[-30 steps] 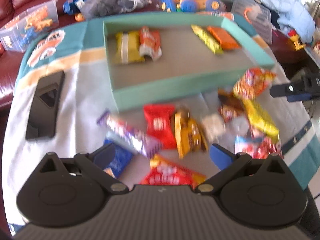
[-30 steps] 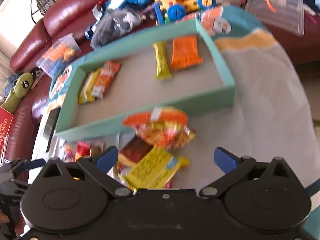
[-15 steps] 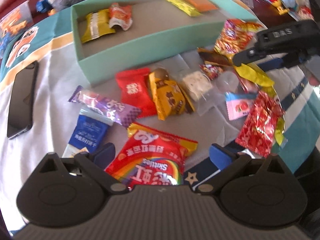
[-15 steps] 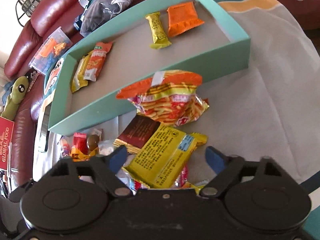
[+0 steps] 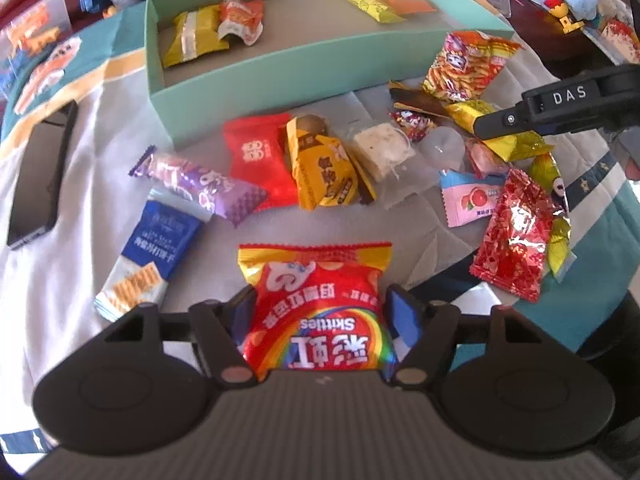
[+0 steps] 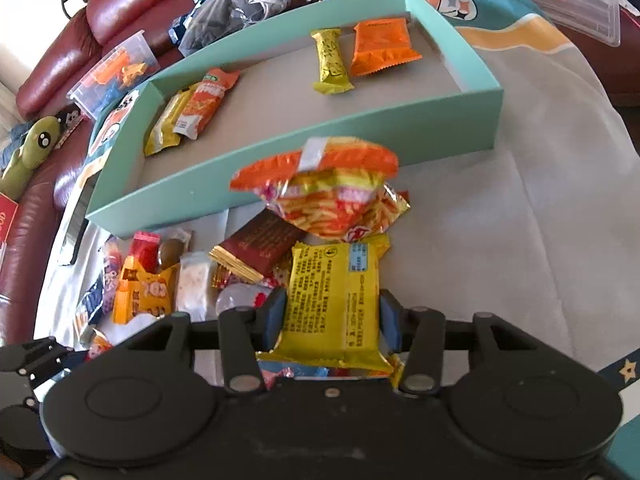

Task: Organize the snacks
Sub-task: 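Lower both packs into the teal tray and open both tools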

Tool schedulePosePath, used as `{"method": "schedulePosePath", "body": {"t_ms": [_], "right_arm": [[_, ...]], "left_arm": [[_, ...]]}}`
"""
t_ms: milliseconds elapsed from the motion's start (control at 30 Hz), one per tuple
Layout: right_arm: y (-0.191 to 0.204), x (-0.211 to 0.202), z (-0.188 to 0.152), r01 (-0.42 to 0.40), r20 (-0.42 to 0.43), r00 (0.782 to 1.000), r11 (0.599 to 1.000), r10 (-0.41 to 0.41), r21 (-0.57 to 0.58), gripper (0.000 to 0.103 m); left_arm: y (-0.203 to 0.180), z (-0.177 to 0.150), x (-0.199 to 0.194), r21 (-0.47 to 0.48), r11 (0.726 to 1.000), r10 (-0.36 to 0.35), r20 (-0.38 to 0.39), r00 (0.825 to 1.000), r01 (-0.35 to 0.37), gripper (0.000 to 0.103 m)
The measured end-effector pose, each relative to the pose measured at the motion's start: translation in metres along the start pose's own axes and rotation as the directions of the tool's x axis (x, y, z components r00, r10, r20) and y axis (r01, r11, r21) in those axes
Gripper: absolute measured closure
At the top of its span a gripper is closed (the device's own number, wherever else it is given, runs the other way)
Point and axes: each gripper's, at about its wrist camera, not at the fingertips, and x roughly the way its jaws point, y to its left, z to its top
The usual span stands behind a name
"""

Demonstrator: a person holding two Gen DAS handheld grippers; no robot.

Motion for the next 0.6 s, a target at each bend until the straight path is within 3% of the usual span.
{"method": "schedulePosePath", "body": {"t_ms": [100, 400, 600], "right_arm": [[0.002, 0.000, -0.003, -0.009, 0.010, 1.000, 0.999, 0.009, -0.032, 0.057], [-0.011, -0.029, -0.013, -0.023, 0.050, 0.998, 0.999, 0.024, -0.028, 0.057], [-0.039, -0.060, -0.012, 0.019, 0.111, 0.994, 1.000, -0.021, 0.023, 0.057]], "left_arm": [[0.001, 0.001, -0.005, -0.035, 0.999, -0.035, 0.013, 0.999, 0.036, 0.053], [0.017, -0.004, -0.033, -0.130, 0.988, -0.074, 0.056, 0.996, 0.081, 0.054], [0.035, 0.008, -0.061, -0.174, 0.981, -0.062, 0.133, 0.989, 0.085, 0.054]]}}
